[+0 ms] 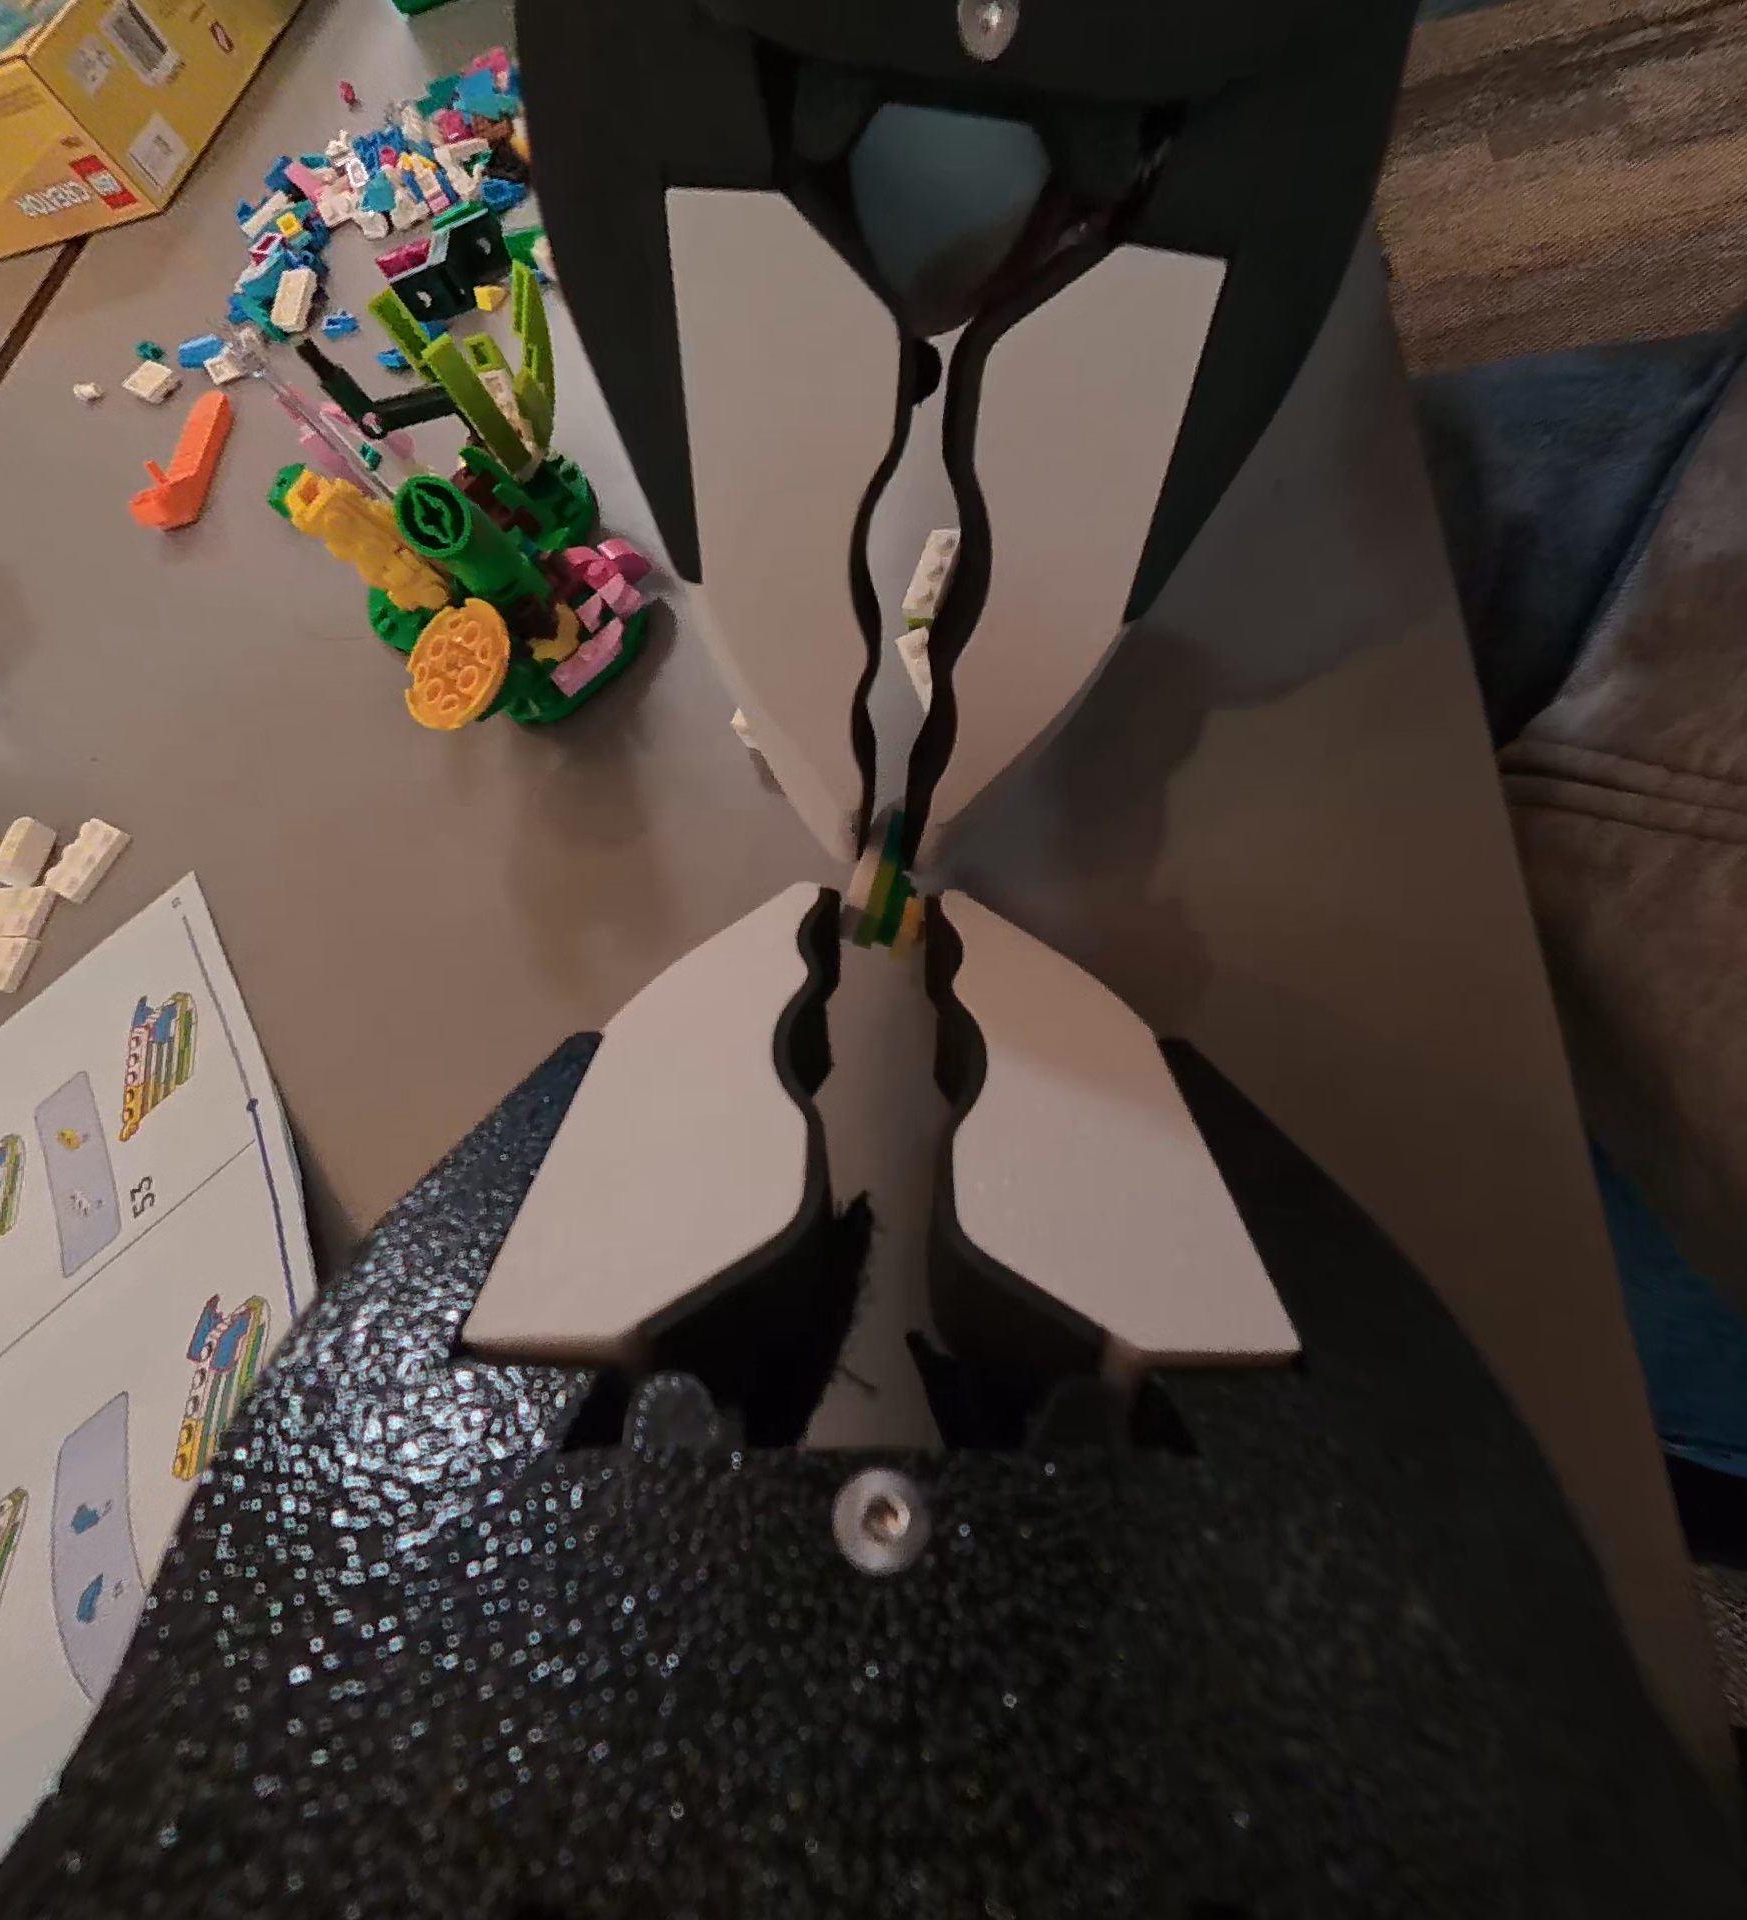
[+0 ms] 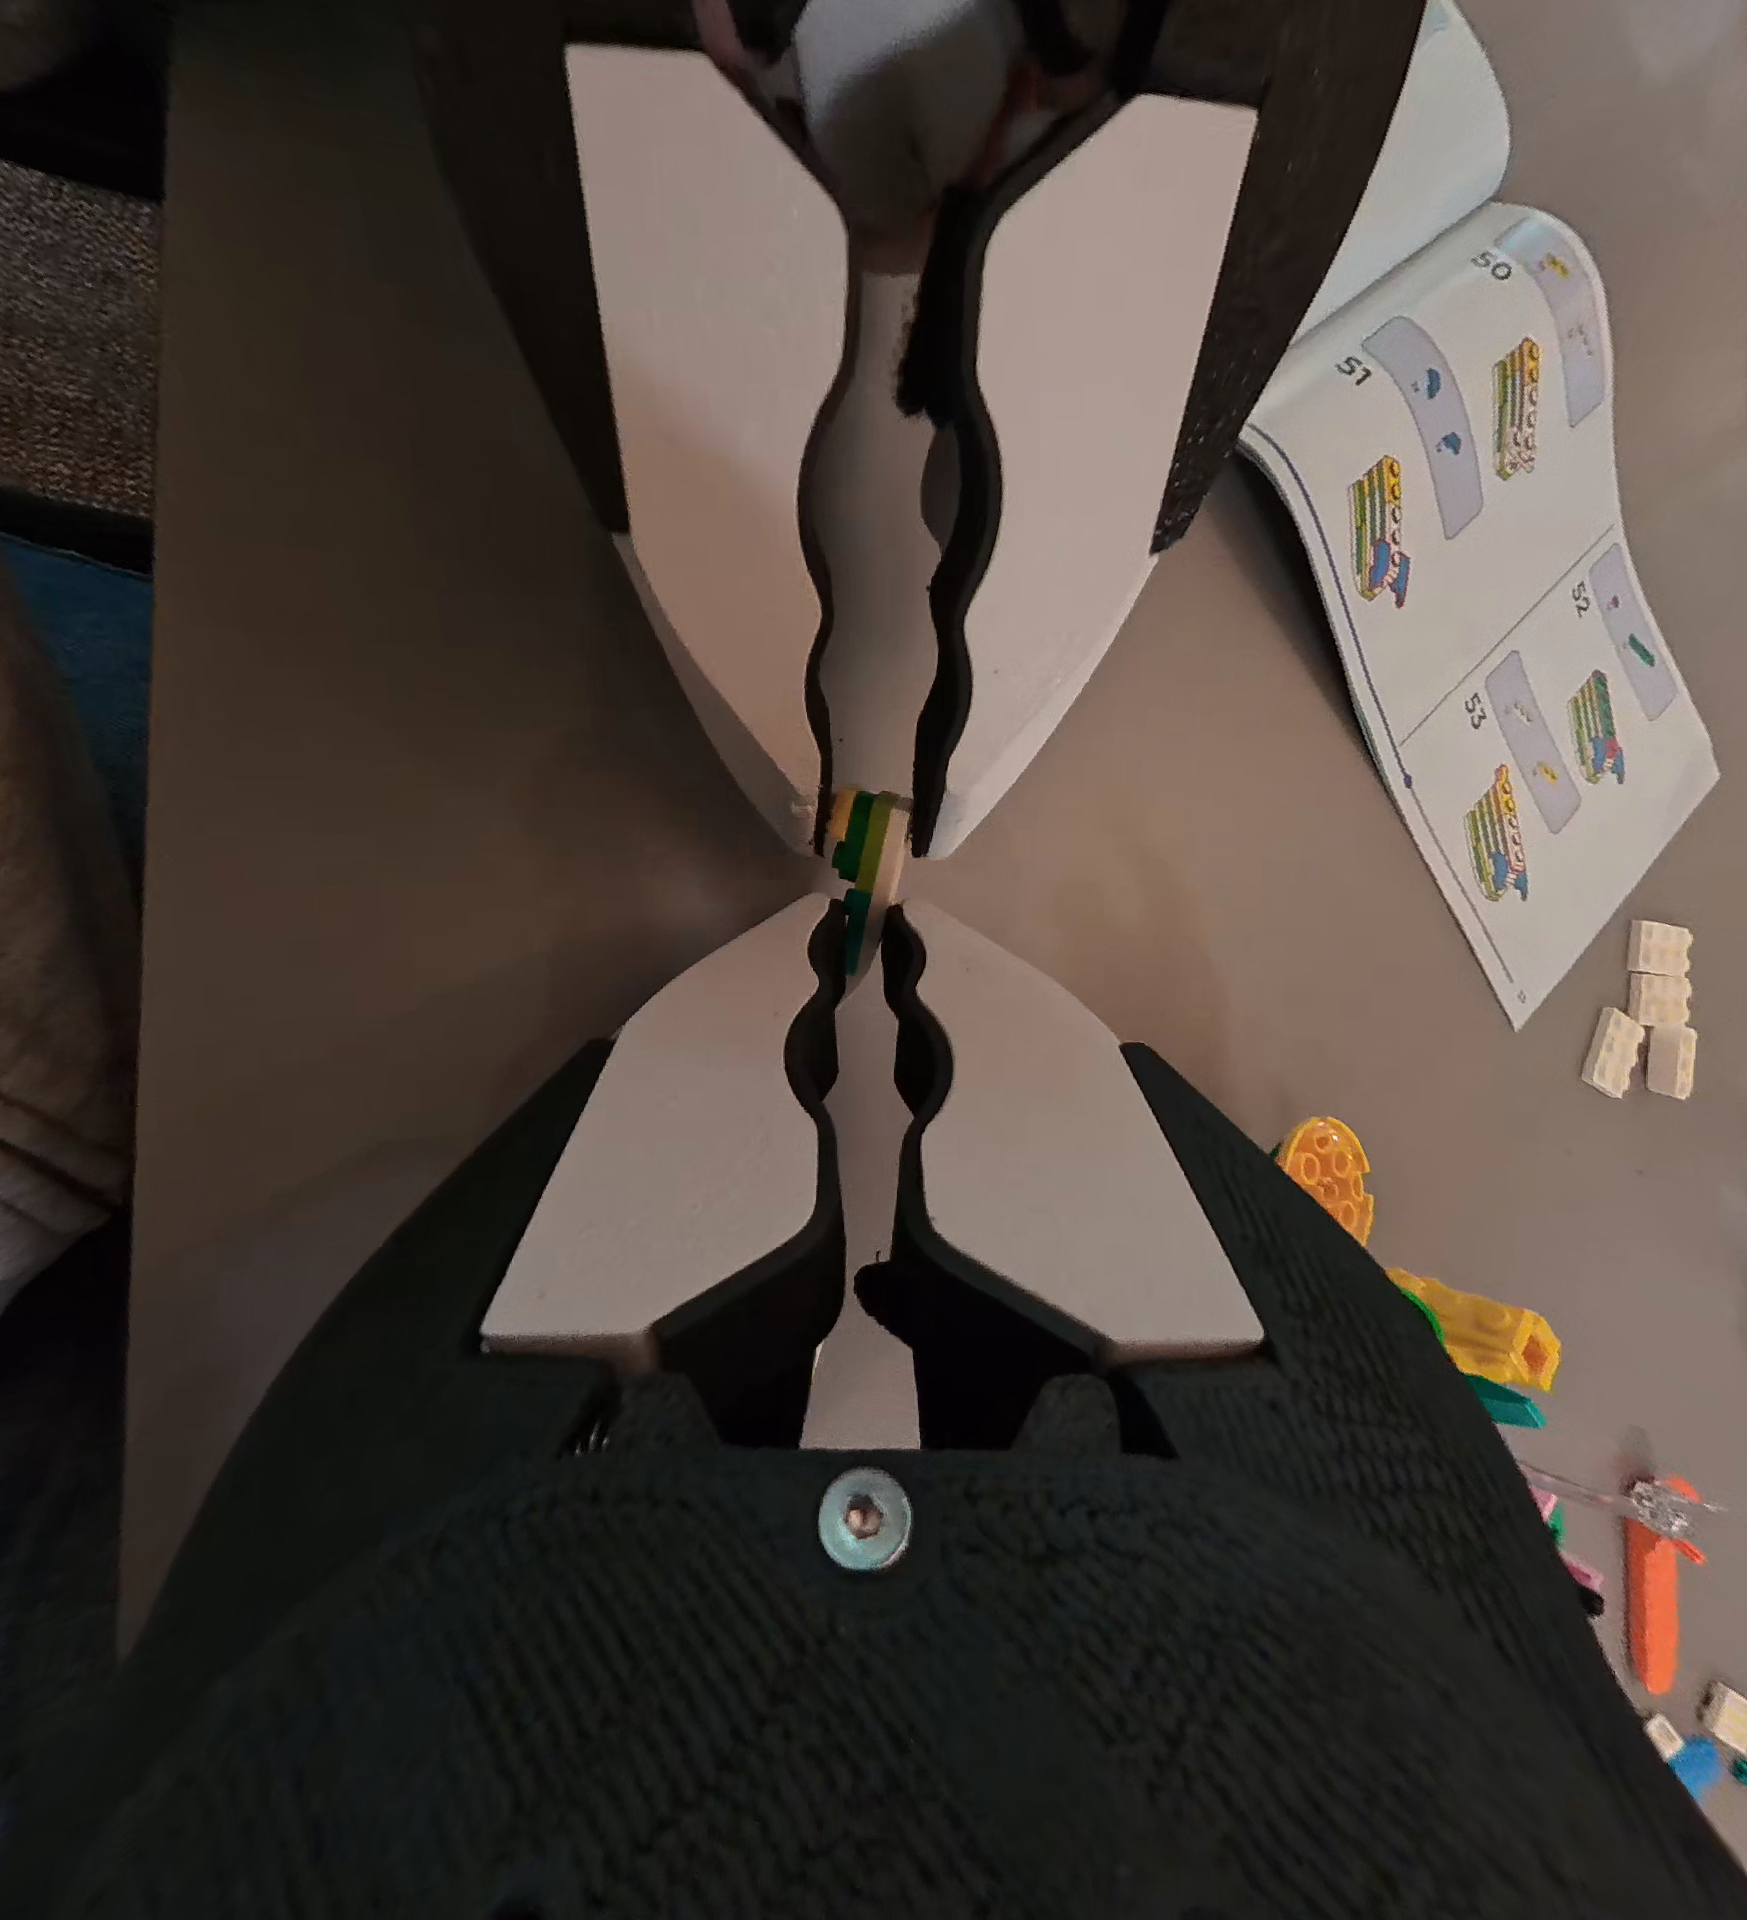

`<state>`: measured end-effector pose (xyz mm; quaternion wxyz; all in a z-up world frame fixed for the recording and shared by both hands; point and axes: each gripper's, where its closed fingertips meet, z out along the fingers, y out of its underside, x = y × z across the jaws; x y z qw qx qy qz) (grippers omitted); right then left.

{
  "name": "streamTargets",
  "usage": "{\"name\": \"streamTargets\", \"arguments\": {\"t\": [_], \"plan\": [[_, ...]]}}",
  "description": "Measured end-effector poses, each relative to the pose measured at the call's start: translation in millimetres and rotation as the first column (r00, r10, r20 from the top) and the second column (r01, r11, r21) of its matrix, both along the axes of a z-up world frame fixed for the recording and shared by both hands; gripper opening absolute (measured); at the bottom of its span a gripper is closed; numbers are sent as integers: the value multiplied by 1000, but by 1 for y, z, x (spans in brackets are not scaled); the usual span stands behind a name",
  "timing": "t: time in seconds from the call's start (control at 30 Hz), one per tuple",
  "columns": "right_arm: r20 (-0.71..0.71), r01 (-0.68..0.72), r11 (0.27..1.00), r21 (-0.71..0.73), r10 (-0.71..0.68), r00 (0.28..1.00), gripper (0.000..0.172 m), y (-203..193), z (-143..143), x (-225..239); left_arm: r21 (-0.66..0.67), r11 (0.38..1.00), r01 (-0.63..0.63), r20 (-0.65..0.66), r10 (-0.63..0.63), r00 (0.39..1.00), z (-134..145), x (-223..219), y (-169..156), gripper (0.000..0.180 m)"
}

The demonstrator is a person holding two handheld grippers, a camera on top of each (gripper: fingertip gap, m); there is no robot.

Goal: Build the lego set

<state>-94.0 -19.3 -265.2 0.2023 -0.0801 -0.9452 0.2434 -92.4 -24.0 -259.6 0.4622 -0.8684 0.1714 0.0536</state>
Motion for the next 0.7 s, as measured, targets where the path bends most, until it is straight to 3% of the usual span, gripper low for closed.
{"name": "streamTargets", "arguments": {"t": [0.2, 0.27, 0.37, 0.6, 0.7], "plan": [[-11, 14, 999, -44, -14, 1000, 7, 0, 2, -4, 28, 999, -36, 57, 34, 998, 4, -5, 0, 16], [6, 32, 994, -104, -31, 999, 23, -3, 7, -3, 83, 995, -56, 105, 47, 993, 14, -9, -1, 16], [-28, 53, 984, -170, -58, 998, 26, -4, 18, -6, 179, 982, -64, 180, 32, 983, 31, -10, -4, 16], [-143, 59, 970, -237, -95, 985, 7, -5, 40, -14, 289, 955, -66, 255, -11, 967, 51, -9, -8, 15], [-102, 86, 963, -257, -116, 988, 7, -4, 44, -13, 316, 945, -81, 254, -2, 967, 54, -10, -6, 16]]}}
